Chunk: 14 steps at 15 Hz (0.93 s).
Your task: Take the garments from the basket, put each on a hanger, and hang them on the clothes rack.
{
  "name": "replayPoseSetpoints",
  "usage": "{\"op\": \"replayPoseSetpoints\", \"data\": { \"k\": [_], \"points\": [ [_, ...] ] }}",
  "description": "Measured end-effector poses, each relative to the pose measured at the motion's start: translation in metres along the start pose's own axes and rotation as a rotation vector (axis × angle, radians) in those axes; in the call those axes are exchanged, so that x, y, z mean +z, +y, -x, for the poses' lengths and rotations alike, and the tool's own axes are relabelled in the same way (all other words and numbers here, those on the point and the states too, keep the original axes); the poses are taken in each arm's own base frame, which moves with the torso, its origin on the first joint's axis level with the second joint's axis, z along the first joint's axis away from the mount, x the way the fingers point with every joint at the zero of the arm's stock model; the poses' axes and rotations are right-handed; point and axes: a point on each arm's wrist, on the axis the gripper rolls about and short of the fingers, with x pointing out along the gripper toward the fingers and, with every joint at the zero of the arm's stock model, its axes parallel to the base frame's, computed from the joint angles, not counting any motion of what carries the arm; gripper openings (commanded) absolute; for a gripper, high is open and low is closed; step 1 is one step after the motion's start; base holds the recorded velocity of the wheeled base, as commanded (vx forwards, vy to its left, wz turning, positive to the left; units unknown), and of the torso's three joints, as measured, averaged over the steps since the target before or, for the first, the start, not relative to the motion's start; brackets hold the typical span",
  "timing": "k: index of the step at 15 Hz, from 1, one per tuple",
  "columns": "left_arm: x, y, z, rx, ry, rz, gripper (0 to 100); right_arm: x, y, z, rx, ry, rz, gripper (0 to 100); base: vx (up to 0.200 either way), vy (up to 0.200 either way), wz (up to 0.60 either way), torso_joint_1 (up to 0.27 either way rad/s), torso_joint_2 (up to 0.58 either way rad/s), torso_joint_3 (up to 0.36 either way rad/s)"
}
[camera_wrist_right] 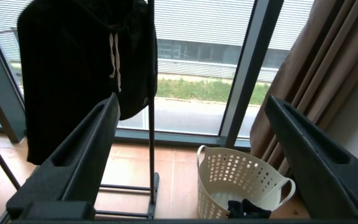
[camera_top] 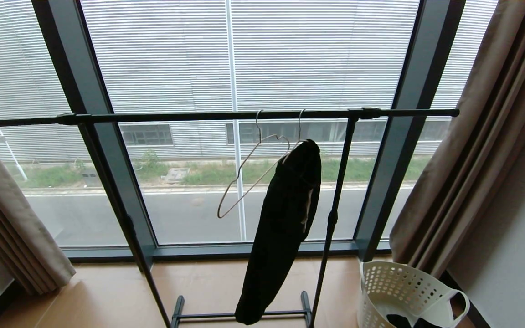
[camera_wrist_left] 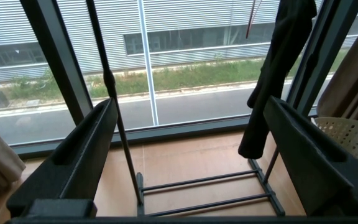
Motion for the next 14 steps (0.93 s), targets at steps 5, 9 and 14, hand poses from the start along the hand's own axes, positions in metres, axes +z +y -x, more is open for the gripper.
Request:
{"op": "replayPoseSetpoints", "data": {
  "k": [5, 9, 14],
  "points": [
    [0.0001, 0.0000, 0.0001, 0.000, -0.001, 0.001, 100, 0.0001, 0.0000, 0.0000, 0.000, 0.000, 0.000, 100, 0.000, 0.000, 0.00, -0.169, 0.40, 0.224],
    [0.0000, 0.0000, 0.0001, 0.000, 0.000, 0.002, 100, 0.0001, 0.0000, 0.0000, 0.000, 0.000, 0.000, 100, 0.000, 0.000, 0.00, -0.220, 0.54, 0.315],
    [0.0001, 0.0000, 0.0001, 0.001, -0.001, 0.002, 100, 0.0001, 0.0000, 0.0000, 0.000, 0.000, 0.000, 100, 0.000, 0.000, 0.00, -0.213, 0.54, 0.325]
  ]
}}
